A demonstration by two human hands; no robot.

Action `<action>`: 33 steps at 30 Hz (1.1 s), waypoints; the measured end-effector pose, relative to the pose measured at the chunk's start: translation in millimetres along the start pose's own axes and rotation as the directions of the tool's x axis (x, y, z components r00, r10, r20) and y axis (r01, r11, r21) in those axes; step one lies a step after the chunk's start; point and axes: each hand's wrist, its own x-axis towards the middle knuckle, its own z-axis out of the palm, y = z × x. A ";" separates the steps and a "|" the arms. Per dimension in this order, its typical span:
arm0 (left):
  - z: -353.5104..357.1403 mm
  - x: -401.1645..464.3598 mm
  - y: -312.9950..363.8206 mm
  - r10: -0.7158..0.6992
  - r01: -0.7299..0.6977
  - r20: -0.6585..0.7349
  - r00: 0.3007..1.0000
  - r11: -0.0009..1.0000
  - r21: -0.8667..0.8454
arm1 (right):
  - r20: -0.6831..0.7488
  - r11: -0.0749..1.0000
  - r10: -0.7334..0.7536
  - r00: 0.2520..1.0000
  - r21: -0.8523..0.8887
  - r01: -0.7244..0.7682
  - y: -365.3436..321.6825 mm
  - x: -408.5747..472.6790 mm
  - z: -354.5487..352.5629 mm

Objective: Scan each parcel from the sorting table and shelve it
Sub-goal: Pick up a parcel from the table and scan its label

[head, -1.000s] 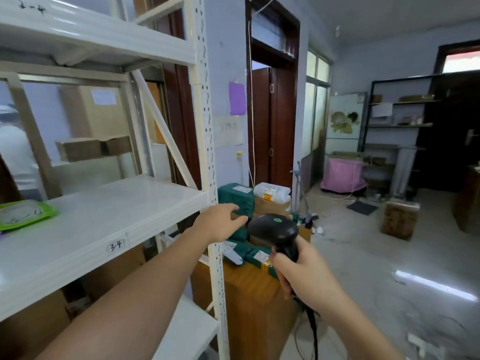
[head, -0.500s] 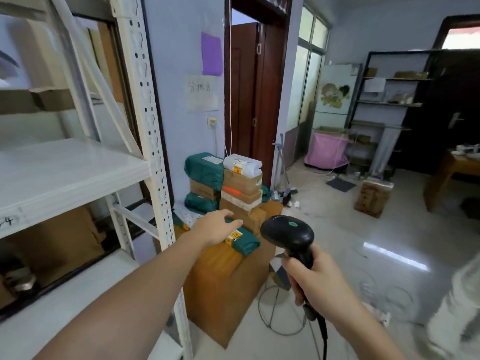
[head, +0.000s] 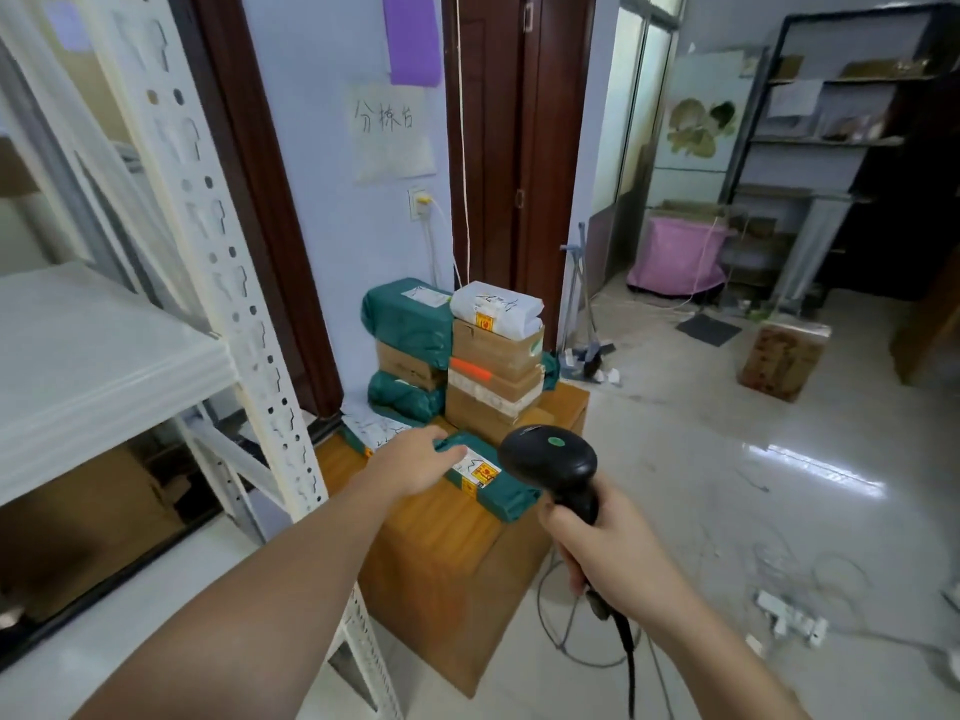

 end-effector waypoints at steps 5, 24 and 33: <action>17.2 54.4 -9.8 -0.064 0.062 0.059 0.996 0.998 0.031 | -0.004 0.999 0.043 0.999 -0.028 -0.043 17.4 54.8 -4.9; 233.8 287.4 -80.9 -0.531 0.594 0.269 0.803 0.688 -0.416 | 0.306 0.977 0.211 0.928 -0.042 -0.208 105.9 302.6 -45.2; 298.5 297.5 -35.8 -0.645 0.789 0.565 0.514 0.097 -0.607 | 0.318 0.927 0.374 0.871 -0.124 -0.353 138.8 363.5 -40.7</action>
